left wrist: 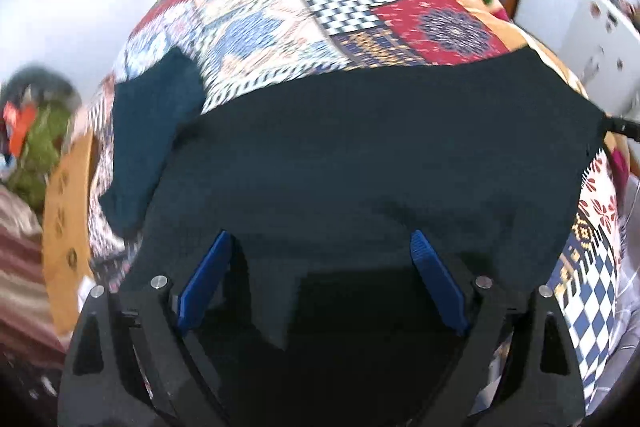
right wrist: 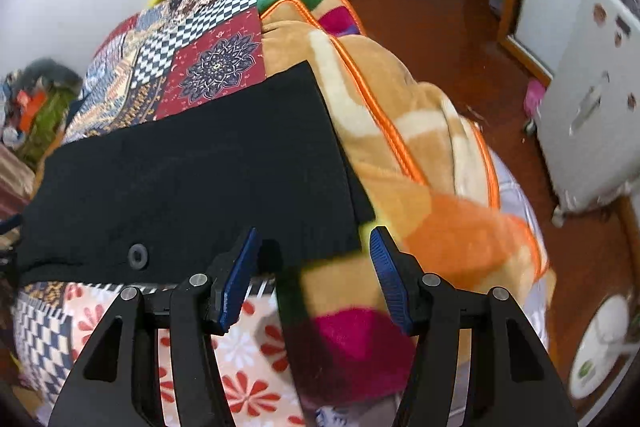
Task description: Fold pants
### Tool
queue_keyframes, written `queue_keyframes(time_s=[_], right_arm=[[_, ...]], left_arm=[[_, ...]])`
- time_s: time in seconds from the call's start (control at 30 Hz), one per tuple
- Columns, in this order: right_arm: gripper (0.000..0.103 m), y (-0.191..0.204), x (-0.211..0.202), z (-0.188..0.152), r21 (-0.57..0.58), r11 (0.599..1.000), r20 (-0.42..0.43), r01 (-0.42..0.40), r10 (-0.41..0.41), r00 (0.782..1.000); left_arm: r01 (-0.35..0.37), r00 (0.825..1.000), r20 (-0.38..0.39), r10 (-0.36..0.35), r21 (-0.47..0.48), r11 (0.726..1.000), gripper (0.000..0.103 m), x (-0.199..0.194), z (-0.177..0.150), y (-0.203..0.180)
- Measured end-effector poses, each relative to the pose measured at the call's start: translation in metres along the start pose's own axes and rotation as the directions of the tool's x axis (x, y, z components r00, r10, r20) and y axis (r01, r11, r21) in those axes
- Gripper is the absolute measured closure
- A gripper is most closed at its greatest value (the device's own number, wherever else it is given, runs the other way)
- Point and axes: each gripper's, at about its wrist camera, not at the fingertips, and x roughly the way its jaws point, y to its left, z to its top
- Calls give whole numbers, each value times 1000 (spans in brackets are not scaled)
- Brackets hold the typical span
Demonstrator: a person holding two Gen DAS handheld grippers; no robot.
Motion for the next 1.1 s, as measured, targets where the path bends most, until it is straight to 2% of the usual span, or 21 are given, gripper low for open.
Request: queue_keyframes(time_s=[0.2, 0.33, 0.47, 0.63, 0.73, 0.87, 0.93, 1.0, 1.07, 1.1], right_arm=[[49, 0, -6, -12, 23, 1000, 16, -12, 12, 1000], [49, -2, -4, -19, 39, 999, 19, -30, 29, 999], [49, -3, -1, -22, 47, 998, 14, -38, 38, 999], [49, -4, 1, -21, 73, 995, 35, -71, 69, 997], [49, -4, 9, -16, 89, 993, 42, -79, 76, 996], [50, -4, 16, -8, 103, 991, 66, -82, 75, 995], [59, -5, 20, -3, 115, 990, 75, -76, 67, 995], [78, -4, 24, 3, 118, 991, 67, -60, 52, 996], [91, -3, 24, 10, 118, 991, 77, -64, 55, 996], [94, -2, 21, 14, 115, 991, 91, -68, 58, 994]], left_arm=[[87, 996, -33, -84, 85, 993, 11, 13, 29, -39], [198, 978, -88, -190, 98, 975, 11, 25, 46, -69], [172, 984, -80, -160, 180, 969, 11, 30, 58, -109], [186, 980, -110, -167, 203, 961, 11, 41, 72, -136], [196, 977, -122, -176, 173, 965, 11, 48, 82, -140], [238, 968, -94, -232, 63, 969, 11, 45, 90, -125], [232, 971, -67, -230, 24, 972, 11, 40, 92, -113], [210, 977, -37, -209, 5, 978, 11, 32, 92, -102], [183, 983, -3, -183, -11, 983, 11, 21, 92, -87], [169, 986, 9, -169, -20, 985, 11, 17, 92, -80]])
